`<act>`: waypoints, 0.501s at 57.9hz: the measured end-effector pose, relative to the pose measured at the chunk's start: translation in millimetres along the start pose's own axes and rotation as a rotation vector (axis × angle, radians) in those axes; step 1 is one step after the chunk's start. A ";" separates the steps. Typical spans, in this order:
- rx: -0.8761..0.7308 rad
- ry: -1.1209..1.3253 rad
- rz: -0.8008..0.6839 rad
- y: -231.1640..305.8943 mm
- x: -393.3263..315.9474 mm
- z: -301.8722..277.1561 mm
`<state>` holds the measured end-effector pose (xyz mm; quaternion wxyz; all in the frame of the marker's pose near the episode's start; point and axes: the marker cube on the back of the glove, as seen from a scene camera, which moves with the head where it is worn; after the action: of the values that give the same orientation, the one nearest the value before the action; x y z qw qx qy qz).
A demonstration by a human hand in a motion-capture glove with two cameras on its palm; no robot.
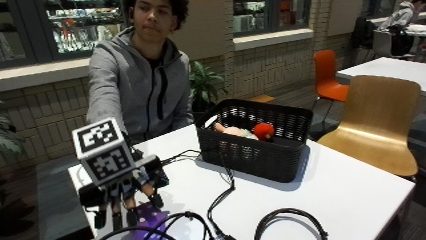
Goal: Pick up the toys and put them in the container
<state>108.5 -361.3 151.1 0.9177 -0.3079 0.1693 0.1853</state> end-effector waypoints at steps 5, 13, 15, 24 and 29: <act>-0.075 -0.014 0.001 -14.2 -2.9 23.6; -0.101 0.038 0.006 -31.4 -12.2 57.2; -0.058 0.068 0.015 -33.0 -13.6 61.6; 0.105 0.114 0.046 -30.3 -16.7 65.1; 0.200 0.107 0.028 -25.9 -18.7 59.6</act>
<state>115.4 -347.5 217.0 0.9307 -0.2220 0.2402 0.1637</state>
